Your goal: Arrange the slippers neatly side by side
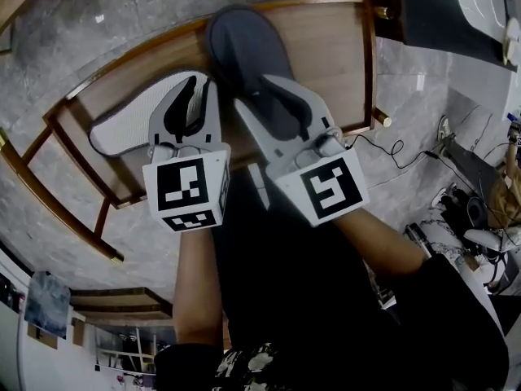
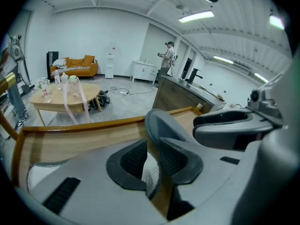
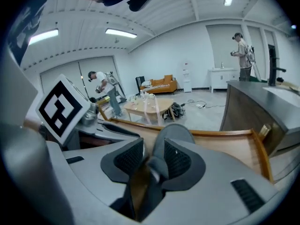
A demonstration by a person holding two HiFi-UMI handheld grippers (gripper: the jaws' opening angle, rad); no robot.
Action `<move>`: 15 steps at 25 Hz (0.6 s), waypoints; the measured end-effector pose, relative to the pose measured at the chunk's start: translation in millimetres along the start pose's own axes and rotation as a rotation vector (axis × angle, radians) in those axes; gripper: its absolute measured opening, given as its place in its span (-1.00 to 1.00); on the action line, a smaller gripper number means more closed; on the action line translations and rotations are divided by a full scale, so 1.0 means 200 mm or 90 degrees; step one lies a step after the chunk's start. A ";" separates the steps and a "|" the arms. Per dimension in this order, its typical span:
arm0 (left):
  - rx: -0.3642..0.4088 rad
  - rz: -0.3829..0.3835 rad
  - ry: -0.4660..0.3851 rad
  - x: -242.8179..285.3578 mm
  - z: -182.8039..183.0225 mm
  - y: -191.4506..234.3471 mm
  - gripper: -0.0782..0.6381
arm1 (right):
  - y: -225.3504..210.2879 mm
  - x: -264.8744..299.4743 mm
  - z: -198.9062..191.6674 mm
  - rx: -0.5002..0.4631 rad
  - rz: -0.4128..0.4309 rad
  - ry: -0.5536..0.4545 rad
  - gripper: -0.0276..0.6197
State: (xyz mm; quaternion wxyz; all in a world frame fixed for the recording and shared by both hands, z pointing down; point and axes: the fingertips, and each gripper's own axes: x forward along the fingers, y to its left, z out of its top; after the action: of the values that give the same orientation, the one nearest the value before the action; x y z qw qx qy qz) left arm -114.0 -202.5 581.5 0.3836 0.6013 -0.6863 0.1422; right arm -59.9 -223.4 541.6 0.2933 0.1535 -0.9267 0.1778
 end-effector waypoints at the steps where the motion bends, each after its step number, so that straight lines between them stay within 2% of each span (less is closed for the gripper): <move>1: -0.004 -0.019 0.000 0.02 0.01 -0.04 -0.56 | -0.08 -0.02 -0.02 -0.018 -0.023 0.008 -0.51; 3: -0.026 -0.062 0.006 0.05 0.00 -0.14 -0.54 | -0.25 -0.07 -0.10 -0.062 -0.066 0.035 -0.56; 6: -0.070 -0.104 0.012 0.08 0.00 -0.22 -0.47 | -0.44 -0.12 -0.27 -0.090 -0.090 0.118 -0.85; 10: -0.092 -0.128 0.017 0.15 0.03 -0.26 -0.39 | -0.40 -0.12 -0.46 -0.081 -0.032 0.213 -0.91; 15: -0.058 -0.132 0.046 0.20 0.01 -0.26 -0.39 | -0.23 -0.10 -0.55 -0.056 0.021 0.238 -0.91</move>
State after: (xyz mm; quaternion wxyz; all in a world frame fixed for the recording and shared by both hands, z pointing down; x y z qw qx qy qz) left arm -65.6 -244.8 594.7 0.4480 0.6453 -0.6118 0.0919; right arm 26.5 -214.2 624.2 0.4637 0.0893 -0.8655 0.1672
